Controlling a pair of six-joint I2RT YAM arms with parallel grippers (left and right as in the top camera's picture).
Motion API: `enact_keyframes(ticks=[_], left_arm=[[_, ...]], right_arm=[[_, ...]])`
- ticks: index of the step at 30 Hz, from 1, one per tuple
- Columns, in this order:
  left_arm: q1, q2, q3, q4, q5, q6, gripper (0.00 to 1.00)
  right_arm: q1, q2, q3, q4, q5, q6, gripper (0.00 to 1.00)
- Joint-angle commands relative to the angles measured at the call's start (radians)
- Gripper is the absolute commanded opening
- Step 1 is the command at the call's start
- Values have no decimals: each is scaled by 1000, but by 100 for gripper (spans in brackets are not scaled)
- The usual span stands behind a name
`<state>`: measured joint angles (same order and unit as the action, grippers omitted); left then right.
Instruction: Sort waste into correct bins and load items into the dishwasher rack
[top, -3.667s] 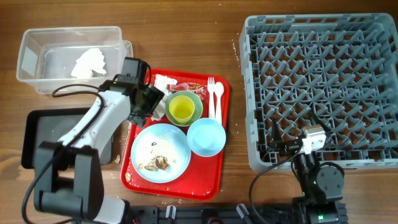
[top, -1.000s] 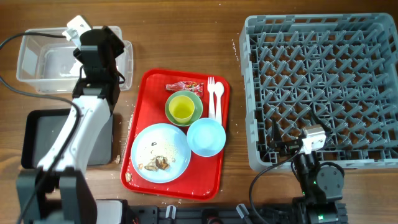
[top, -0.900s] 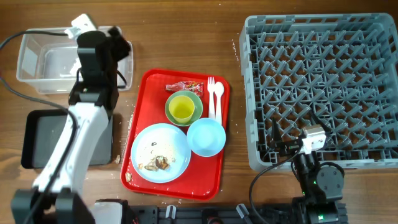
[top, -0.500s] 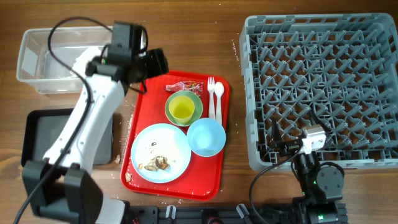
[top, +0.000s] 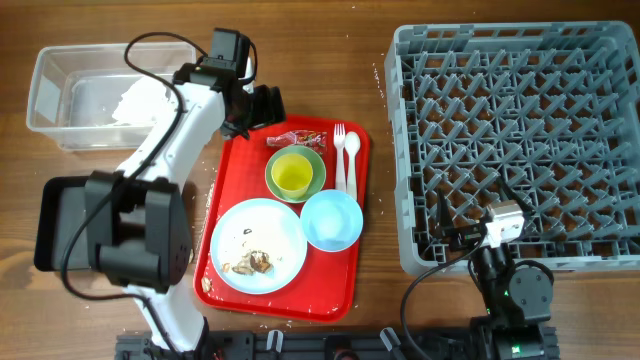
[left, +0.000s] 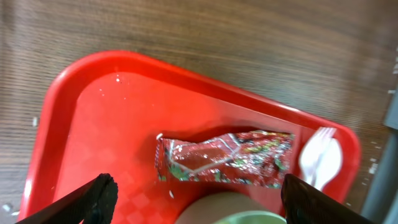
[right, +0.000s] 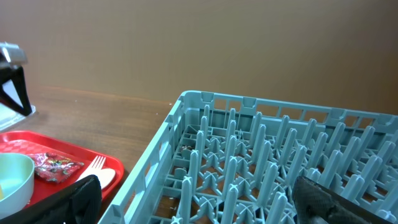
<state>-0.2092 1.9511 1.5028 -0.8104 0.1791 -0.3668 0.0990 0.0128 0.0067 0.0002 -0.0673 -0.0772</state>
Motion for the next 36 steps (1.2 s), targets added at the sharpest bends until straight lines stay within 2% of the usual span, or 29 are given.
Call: enact_keyframes(ticks=[1,5,8,13,17,18,21,24,27,36], left_arm=[[-18,67,5,3,14,-2,84],[-57,119,5,21,7,-11,83],[-70,139,5,22,-71,-91,80],[-69,161,5,-13,-79,-163,80],[-77,190,5,-6,-78,-163,84],[-79,190,5,-3,-74,-163,82],[-79,190,5,13,-32,-164,62],[-79,190,5,13,-31,-165,29],[-76,187,9,13,-31,-165,4],[-13,47,130,-64,-35,-165,4]], right_arm=[[-6,-8,-2,2,-2,-9,100],[-6,-8,-2,2,-2,-9,100],[-6,-8,-2,2,-2,-9,100],[-6,-8,-2,2,-2,-9,100],[-6,-8,-2,2,-2,-9,100],[-6,-8,-2,2,-2,-9,100],[-6,-8,-2,2,-2,-9,100],[-6,-8,-2,2,-2,-9,100],[-6,-8,-2,2,-2,-9,100],[-6,-8,-2,2,-2,-9,100]])
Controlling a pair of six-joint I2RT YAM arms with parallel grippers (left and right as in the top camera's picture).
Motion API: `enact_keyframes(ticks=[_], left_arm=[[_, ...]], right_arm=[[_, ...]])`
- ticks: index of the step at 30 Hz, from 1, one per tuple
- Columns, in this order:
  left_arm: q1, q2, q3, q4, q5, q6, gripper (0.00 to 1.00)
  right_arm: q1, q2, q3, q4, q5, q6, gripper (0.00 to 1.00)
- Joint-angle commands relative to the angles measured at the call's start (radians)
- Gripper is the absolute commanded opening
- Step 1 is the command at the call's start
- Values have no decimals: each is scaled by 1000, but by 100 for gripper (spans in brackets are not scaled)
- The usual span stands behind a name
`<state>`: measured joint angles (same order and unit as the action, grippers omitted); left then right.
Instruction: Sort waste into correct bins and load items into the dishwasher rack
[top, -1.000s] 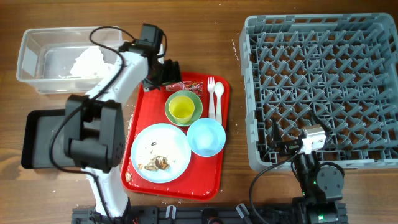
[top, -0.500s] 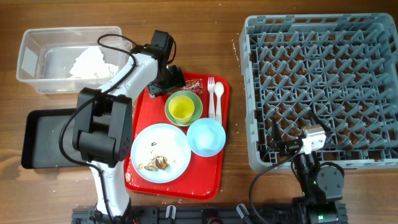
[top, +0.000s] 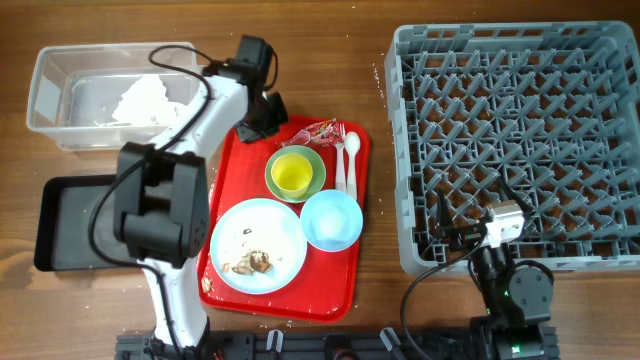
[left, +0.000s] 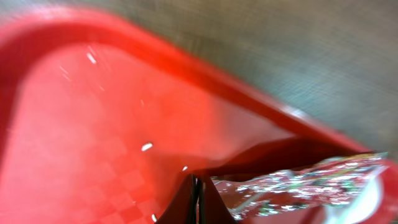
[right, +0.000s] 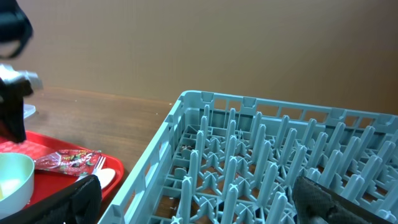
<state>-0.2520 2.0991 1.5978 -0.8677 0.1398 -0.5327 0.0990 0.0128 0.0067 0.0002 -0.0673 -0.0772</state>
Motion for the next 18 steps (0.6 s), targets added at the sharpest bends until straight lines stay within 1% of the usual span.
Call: enact_keyframes(ticks=[1,7,8,9,10,11,14,15,18], left_arm=[[39,-121,35,-11,4,1,4],[65,-170,35,-24,12,0,5],[59,-166,35,-24,29,0,30],[52,-159,35,-22,41,1,63],[40,-150,35,-18,56,2,80],[19,-132,35,-7,58,29,90],[-31,-77,35,26,57,114,97],[-45,-56,35,34,43,118,98],[-58,-12,35,44,39,118,97]], right_arm=[[-6,-8,-2,2,-2,-8,100],[-6,-8,-2,2,-2,-8,100],[-6,-8,-2,2,-2,-9,100],[-6,-8,-2,2,-2,-9,100],[-6,-8,-2,2,-2,-9,100],[-6,-8,-2,2,-2,-9,100],[-6,-8,-2,2,-2,-9,100],[-6,-8,-2,2,-2,-9,100],[-6,-8,-2,2,-2,-9,100]])
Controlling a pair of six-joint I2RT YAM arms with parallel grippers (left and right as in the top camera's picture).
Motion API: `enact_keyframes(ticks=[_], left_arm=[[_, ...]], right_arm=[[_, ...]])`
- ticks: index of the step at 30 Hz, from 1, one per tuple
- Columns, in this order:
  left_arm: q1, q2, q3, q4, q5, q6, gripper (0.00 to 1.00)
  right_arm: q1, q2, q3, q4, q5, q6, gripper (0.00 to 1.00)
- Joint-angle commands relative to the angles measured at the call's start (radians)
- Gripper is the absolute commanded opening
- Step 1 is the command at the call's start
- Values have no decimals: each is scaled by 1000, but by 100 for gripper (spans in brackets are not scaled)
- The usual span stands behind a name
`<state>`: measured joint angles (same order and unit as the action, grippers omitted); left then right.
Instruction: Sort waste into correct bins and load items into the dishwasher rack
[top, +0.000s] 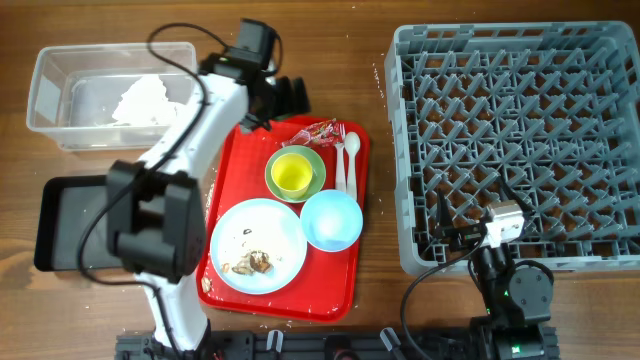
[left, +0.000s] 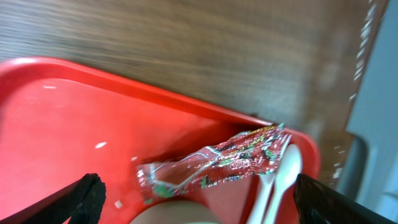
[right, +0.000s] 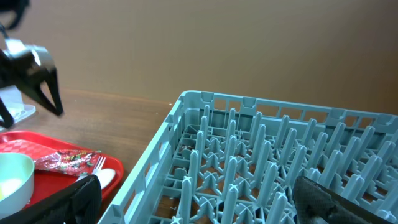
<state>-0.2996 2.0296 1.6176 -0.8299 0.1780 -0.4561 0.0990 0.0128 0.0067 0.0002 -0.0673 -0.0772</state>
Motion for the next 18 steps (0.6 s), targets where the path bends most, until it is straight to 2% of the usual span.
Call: enact_keyframes(ticks=[1,12,16,18], left_arm=[[-11,72,15,6,2,41,96],[-63,193,15,-42,12,61,98],[-83,229,15,-43,10,84,91],[-85,259,15,-43,3,83,78]], right_arm=[[-6,-8,-2,2,-2,-9,100],[-6,-8,-2,2,-2,-9,100],[-6,-8,-2,2,-2,-9,100],[-6,-8,-2,2,-2,-9,100]])
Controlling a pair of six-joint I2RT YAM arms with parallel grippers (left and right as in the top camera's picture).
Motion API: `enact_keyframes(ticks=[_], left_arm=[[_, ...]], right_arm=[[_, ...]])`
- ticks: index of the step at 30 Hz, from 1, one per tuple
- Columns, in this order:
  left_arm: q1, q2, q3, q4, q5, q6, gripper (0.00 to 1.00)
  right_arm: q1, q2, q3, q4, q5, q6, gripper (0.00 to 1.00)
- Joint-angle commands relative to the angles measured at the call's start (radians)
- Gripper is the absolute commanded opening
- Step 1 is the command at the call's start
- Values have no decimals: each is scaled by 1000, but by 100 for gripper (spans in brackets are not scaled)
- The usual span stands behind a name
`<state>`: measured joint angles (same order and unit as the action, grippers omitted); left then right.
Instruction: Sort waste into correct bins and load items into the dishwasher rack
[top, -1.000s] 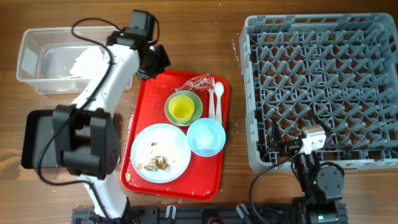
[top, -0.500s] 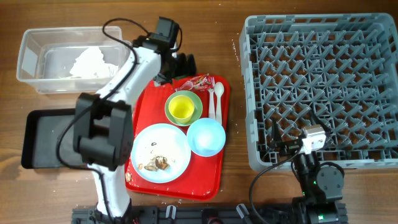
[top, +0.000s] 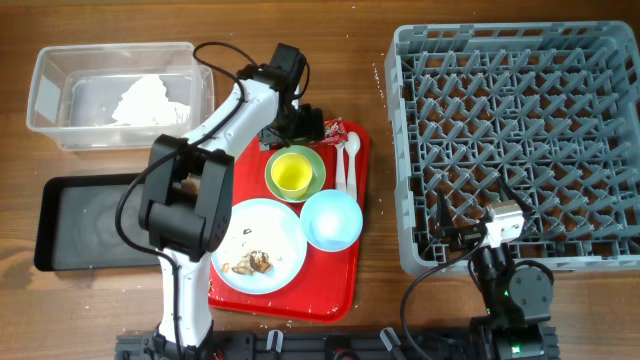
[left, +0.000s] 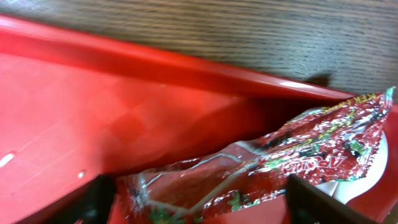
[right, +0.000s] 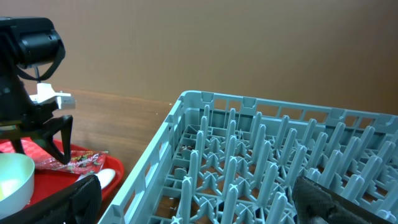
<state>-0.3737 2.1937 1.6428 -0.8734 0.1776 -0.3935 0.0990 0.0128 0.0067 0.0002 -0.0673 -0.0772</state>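
Note:
A crinkled red candy wrapper (left: 261, 162) lies at the back of the red tray (top: 285, 300), its end (top: 334, 128) against the white fork (top: 340, 140). My left gripper (left: 199, 202) is low over it, open, one finger (left: 93, 199) on each side of the wrapper. On the tray stand a yellow cup in a green bowl (top: 294, 173), a blue bowl (top: 331, 219) and a pale plate (top: 258, 244) with food scraps. My right gripper (right: 202, 205) rests open at the near edge of the grey dishwasher rack (top: 520, 140).
A clear bin (top: 50, 95) holding crumpled white paper sits at the back left, and a black bin (top: 80, 225) at the left. A white spoon (top: 352, 160) lies beside the fork. The left arm stretches across the tray's back left corner.
My left gripper, then open higher over the tray's back rim, is now lower and further right, with the wrapper between its open fingers. The right arm has not moved.
First my left gripper was open above the wrapper lying beside the green bowl. Then it was shut, low on the tray, and the wrapper lay further right against the fork. It then stood open and higher, and now straddles the wrapper.

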Motion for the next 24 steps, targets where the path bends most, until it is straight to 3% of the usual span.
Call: enact_keyframes(ticks=[1,5,7,21,22,23,24], left_arm=[[-12,97,-10,1,0,20,70],[-11,99,-10,-1,-72,20,18],[-11,99,-10,-8,-118,20,4],[69,-151,-10,-15,-228,-33,4],[76,-180,-10,-15,-227,-33,16],[77,-204,-10,-19,-227,-33,37],[77,-224,-10,-23,-228,-32,75]], right_arm=[[-6,-8,-2,2,-2,-8,99],[-6,-8,-2,2,-2,-9,100],[-6,-8,-2,2,-2,-8,100],[-6,-8,-2,2,-2,-9,100],[-6,-8,-2,2,-2,-9,100],[-6,-8,-2,2,-2,-9,100],[-6,-8,-2,2,-2,-8,100]])
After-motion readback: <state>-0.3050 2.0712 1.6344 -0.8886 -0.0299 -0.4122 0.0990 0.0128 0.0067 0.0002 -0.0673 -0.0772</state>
